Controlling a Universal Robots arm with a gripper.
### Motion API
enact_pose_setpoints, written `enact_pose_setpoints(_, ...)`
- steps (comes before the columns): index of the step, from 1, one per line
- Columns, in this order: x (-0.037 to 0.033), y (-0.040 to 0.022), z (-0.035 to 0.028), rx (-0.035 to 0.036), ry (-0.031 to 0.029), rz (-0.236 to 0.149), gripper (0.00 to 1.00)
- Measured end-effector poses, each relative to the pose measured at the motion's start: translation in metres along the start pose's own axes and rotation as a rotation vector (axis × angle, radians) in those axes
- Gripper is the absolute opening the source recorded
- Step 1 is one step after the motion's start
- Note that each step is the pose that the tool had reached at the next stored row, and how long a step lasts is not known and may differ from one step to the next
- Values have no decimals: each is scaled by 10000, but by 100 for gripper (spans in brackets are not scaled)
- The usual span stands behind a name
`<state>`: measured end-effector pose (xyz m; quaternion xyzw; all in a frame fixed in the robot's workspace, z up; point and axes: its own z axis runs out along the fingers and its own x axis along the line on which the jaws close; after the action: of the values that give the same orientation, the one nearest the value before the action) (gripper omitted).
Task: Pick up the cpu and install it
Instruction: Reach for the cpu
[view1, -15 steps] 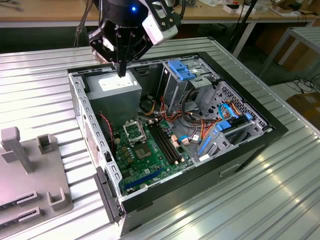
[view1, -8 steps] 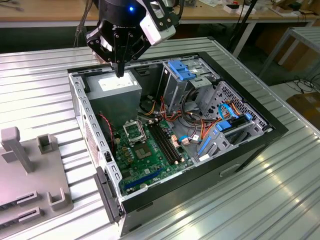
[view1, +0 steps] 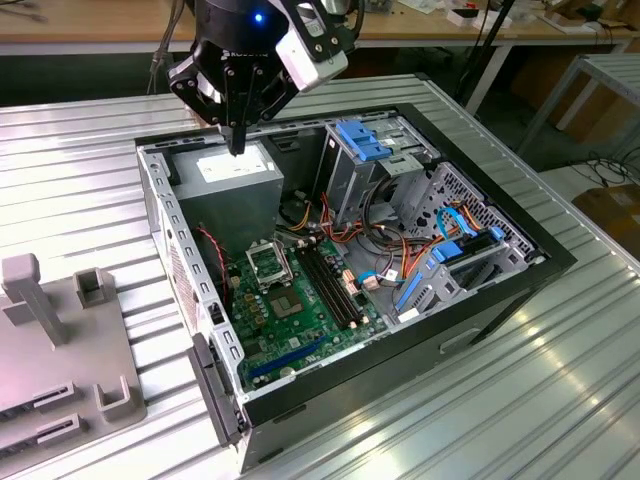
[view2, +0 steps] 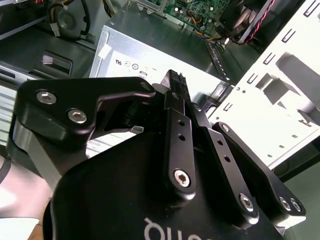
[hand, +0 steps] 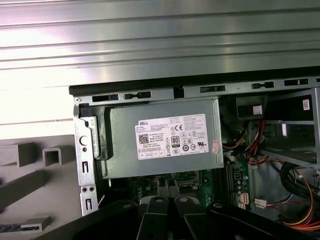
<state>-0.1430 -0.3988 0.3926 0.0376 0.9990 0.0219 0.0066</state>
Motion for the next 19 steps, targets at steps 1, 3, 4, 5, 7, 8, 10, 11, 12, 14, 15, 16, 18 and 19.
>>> enact_pose_setpoints(1, 3, 0, 0, 0, 1, -1, 11)
enact_pose_setpoints(3, 11, -1, 0, 0, 4, 0, 11)
enact_pose_setpoints(4, 15, -1, 0, 0, 5, 0, 11)
enact_pose_setpoints(5, 18, -2, 0, 0, 6, -1, 11)
enact_pose_setpoints(7, 25, -2, 1, 0, 9, -1, 11)
enact_pose_setpoints(8, 29, -2, 0, 1, 11, -1, 11)
enact_pose_setpoints(10, 38, -3, 1, 1, 14, 0, 11)
enact_pose_setpoints(11, 41, -3, 1, 1, 15, 0, 11)
enact_pose_setpoints(12, 46, -4, 1, 2, 18, 0, 11)
enact_pose_setpoints(14, 56, -4, 1, 1, 21, 0, 11)
enact_pose_setpoints(15, 60, -5, 1, 2, 22, 0, 11)
enact_pose_setpoints(16, 64, -5, 1, 1, 24, 0, 11)
enact_pose_setpoints(18, 71, -6, 2, 1, 27, 0, 11)
enact_pose_setpoints(19, 75, -6, 2, 2, 28, 0, 11)
